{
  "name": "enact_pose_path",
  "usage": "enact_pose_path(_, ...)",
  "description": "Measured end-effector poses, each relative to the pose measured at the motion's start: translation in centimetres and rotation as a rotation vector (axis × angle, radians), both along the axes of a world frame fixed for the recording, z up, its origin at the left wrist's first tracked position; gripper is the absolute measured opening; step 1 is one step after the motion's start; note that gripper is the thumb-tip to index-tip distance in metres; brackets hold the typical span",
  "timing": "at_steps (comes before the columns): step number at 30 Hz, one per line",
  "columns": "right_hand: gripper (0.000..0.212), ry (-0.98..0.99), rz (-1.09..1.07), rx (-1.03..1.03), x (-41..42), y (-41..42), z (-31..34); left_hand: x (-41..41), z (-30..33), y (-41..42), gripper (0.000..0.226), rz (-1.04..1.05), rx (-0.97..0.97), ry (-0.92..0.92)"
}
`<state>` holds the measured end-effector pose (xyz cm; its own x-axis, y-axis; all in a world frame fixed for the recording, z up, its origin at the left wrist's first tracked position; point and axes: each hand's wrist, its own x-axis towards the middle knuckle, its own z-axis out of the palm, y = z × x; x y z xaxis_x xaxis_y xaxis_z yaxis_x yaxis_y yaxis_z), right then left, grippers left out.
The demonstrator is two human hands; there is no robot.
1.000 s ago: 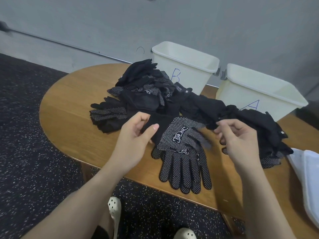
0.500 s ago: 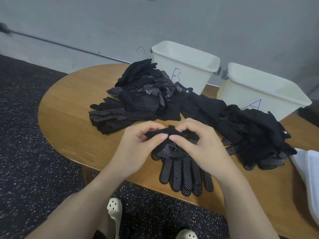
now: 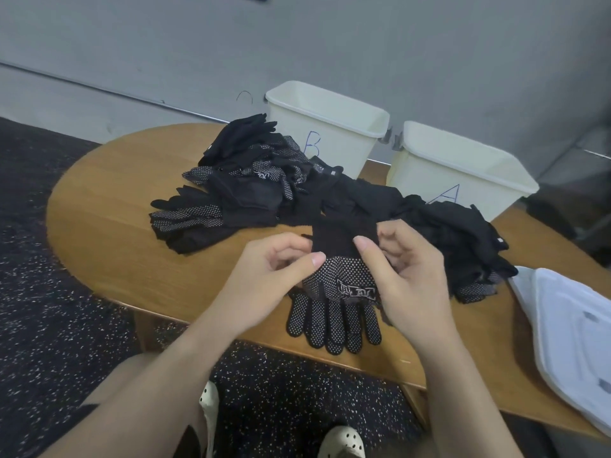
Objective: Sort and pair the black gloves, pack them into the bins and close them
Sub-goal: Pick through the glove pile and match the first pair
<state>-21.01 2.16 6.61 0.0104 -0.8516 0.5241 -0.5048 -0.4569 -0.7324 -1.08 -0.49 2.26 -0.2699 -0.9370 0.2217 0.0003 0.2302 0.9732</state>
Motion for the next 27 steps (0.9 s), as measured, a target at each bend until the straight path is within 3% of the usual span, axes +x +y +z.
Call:
enact_pose_path(2,0.026,-0.067,-0.040,-0.032,-0.4,0.9,0.0,-0.6,0.2,0.9,0.030,-0.011,0.000,0.000)
enact_pose_path(7,0.055,-0.429,0.013,0.149,0.4,2.6,-0.9,-1.3,1.5,3.1,0.012,0.151,-0.120,0.197)
enact_pose_path(10,0.039,-0.473,0.076,0.204,1.0,2.3,-1.6,-0.2,1.4,2.9,0.008,0.214,-0.163,0.155)
enact_pose_path(12,0.027,-0.411,0.050,0.213,1.1,1.2,-2.4,0.2,0.5,2.3,0.008,0.230,-0.096,0.108)
enact_pose_path(15,0.034,-0.222,-0.036,0.251,1.3,-1.5,-3.9,0.2,-1.1,0.8,0.016,0.277,0.001,-0.018)
enact_pose_path(18,0.024,-0.156,-0.101,0.261,1.6,-4.2,-5.1,0.2,-2.0,-0.9,0.016,0.336,-0.026,-0.163)
enact_pose_path(23,0.032,-0.045,-0.218,0.253,1.7,-7.1,-6.6,1.2,-3.0,-2.8,0.013,0.408,-0.063,-0.363)
enact_pose_path(27,0.021,0.043,-0.265,0.274,1.6,-7.8,-7.2,1.8,-3.2,-3.7,0.008,0.437,-0.114,-0.449)
